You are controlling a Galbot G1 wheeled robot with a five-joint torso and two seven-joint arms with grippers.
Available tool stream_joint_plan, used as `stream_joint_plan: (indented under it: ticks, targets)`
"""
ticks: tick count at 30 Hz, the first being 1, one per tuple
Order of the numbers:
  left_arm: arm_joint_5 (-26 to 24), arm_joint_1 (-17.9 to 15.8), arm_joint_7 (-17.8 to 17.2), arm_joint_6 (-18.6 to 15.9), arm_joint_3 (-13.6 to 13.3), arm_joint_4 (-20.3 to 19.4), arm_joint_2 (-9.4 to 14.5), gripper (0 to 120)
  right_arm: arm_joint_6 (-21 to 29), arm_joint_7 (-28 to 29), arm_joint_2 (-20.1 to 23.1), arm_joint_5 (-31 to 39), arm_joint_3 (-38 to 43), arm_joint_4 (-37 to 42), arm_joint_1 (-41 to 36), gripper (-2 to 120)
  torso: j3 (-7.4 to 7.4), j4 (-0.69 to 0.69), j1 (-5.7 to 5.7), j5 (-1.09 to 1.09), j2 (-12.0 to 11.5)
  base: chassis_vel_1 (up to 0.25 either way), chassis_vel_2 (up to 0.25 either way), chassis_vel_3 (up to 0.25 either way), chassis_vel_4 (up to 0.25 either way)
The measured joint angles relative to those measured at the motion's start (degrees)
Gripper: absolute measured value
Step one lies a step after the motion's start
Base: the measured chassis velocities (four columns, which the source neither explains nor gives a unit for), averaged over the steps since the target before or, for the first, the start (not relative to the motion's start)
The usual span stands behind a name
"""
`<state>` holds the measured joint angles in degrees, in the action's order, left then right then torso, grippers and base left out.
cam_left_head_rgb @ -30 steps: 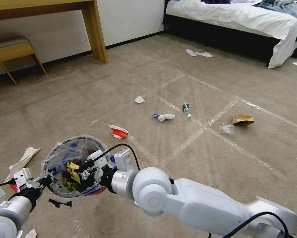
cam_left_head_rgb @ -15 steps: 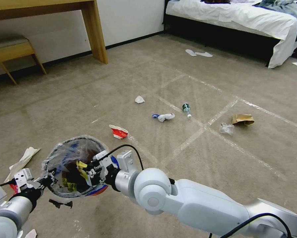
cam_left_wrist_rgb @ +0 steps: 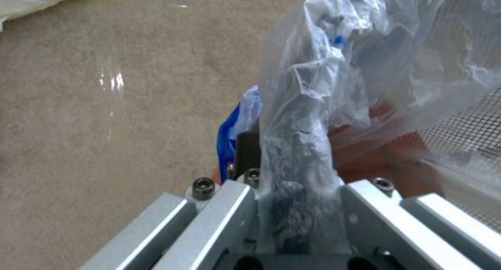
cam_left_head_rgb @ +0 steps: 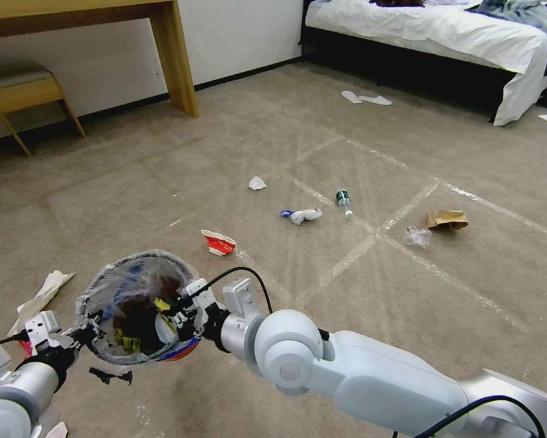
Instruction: Pick up the trash bin and place the garbage on the floor into it.
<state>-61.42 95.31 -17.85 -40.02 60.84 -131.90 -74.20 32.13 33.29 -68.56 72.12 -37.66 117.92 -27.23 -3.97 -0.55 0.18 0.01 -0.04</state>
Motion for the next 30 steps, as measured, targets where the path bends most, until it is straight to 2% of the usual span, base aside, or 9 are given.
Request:
stream_joint_plan:
  ticks: [2,7,8,10,14,22,23,27,30]
  targets:
    - [-0.10,0.14,0.02,0.02,0.32,-0.10,-0.09,1,0.19,-0.14,-0.34,0.06,-0.01,-0.09,0.14,48,0.00,0.00,0.00,0.00,0.00,0.000,0.000,0.000,0.000]
    - [-0.10,0.18,0.04,0.03,0.34,-0.10,-0.32,1,0.20,-0.33,-0.60,0.10,-0.02,-0.11,0.28,63,0.00,0.00,0.00,0.00,0.00,0.000,0.000,0.000,0.000]
    - [-0.09,0.20,0.05,0.04,0.34,-0.10,-0.38,1,0.07,-0.67,-0.73,0.03,0.03,-0.11,0.29,72,0.00,0.00,0.00,0.00,0.00,0.000,0.000,0.000,0.000]
    - [-0.09,0.20,0.06,0.05,0.35,-0.10,-0.41,1,-0.34,-1.14,-0.87,-0.10,0.21,-0.08,0.28,75,0.00,0.00,0.00,0.00,0.00,0.000,0.000,0.000,0.000]
    - [-0.08,0.20,0.06,0.05,0.43,-0.12,-0.39,1,-4.70,-4.36,-1.70,-2.04,1.42,-0.12,0.08,93,0.00,0.00,0.00,0.00,0.00,0.000,0.000,0.000,0.000]
    - [-0.12,0.24,0.07,0.08,0.62,-0.25,-0.40,1,-14.69,-12.51,-3.01,-7.89,6.97,-0.13,-1.17,100,0.00,0.01,0.00,0.00,0.00,0.000,0.000,0.000,0.000]
    - [-0.19,0.26,0.07,0.08,0.81,-0.27,-0.40,1,-18.71,-16.26,-2.93,-9.35,10.05,0.59,-1.98,100,0.00,0.00,0.00,0.00,0.00,0.000,0.000,0.000,0.000]
    - [-0.74,0.57,0.07,0.10,1.63,-0.72,-0.26,1,-27.53,-24.06,-0.20,-13.65,18.42,1.65,-4.84,100,0.00,0.00,0.00,0.00,0.00,0.000,0.000,0.000,0.000]
    - [-0.84,0.66,0.07,0.10,1.83,-0.90,-0.28,1,-30.73,-26.57,1.48,-15.49,21.18,1.72,-6.13,100,0.00,0.00,0.00,0.01,0.00,0.000,0.000,0.000,0.000]
